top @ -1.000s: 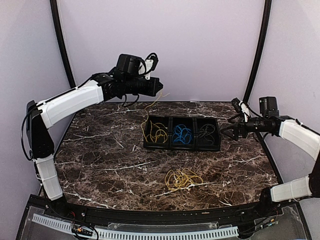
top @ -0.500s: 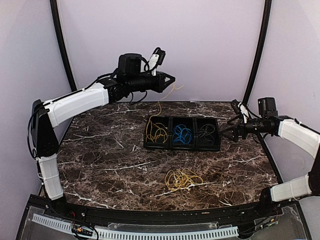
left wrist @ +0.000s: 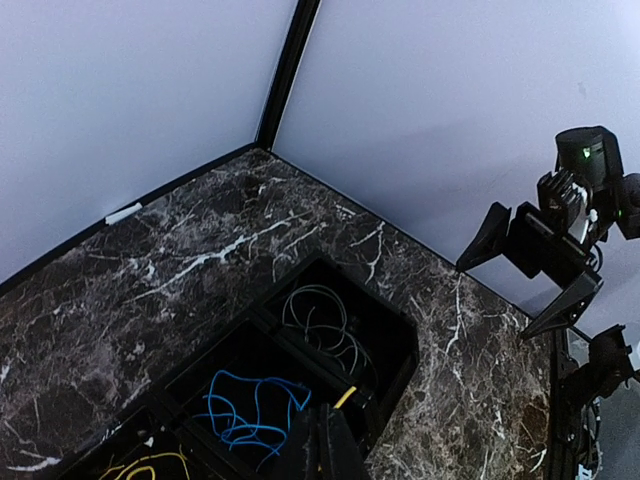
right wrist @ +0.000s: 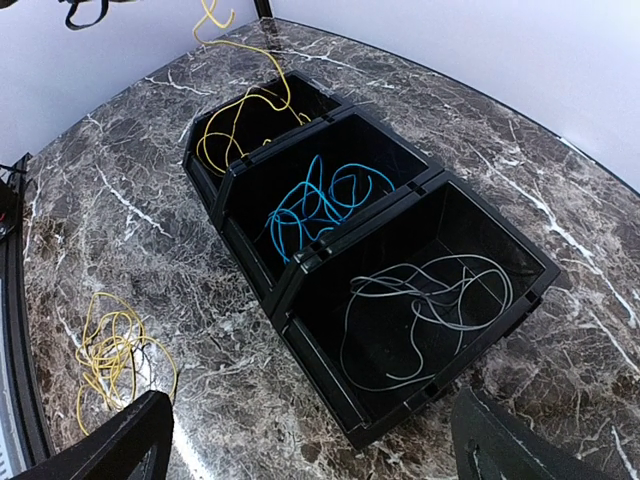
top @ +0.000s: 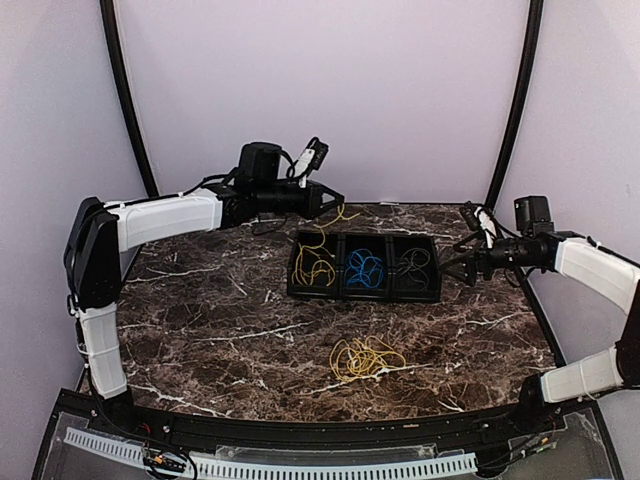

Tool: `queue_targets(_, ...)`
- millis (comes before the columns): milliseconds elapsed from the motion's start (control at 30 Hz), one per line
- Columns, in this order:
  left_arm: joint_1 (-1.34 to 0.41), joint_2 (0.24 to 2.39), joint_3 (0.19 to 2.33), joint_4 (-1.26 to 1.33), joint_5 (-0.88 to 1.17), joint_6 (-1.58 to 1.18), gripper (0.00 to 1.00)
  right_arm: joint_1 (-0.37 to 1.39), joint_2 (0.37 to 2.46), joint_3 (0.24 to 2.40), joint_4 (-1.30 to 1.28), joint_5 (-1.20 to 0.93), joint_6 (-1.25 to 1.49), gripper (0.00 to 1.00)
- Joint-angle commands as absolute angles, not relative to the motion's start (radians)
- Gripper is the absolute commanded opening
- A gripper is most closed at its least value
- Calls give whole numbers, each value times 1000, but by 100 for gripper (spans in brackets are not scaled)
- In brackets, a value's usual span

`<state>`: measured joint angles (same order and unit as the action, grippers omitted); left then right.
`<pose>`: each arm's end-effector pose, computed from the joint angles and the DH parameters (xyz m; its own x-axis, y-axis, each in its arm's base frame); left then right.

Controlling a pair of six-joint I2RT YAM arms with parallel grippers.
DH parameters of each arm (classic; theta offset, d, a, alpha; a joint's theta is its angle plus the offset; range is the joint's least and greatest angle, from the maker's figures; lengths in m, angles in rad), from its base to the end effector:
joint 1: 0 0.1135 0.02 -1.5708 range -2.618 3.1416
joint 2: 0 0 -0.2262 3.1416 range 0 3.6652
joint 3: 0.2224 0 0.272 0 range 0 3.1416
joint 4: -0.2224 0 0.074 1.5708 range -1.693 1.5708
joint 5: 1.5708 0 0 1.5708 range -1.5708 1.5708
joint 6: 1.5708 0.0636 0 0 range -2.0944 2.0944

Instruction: Untangle the cables

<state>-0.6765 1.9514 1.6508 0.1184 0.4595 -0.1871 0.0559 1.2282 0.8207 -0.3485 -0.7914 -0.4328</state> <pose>0.3754 -0.3376 0.2785 -0.3065 0.0323 -0.9513 0.8592 0.4395 -0.2619 0.2947 0.0618 0.1951 -0.3886 -0.3170 -0.8652 -0.7920 0.5947 0.1378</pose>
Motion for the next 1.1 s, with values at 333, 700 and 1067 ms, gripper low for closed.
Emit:
queue_targets(333, -668, 1826, 1451, -36, 265, -127, 0, 47, 1265, 855, -377, -826, -463, 99)
queue_targets(700, -670, 1833, 1389, -111, 55, -139, 0, 46, 1287, 868, -398, -835, -473, 99)
queue_targets(1067, -675, 1958, 1443, -20, 56, -154, 0, 46, 1287, 866, -398, -831, -469, 99)
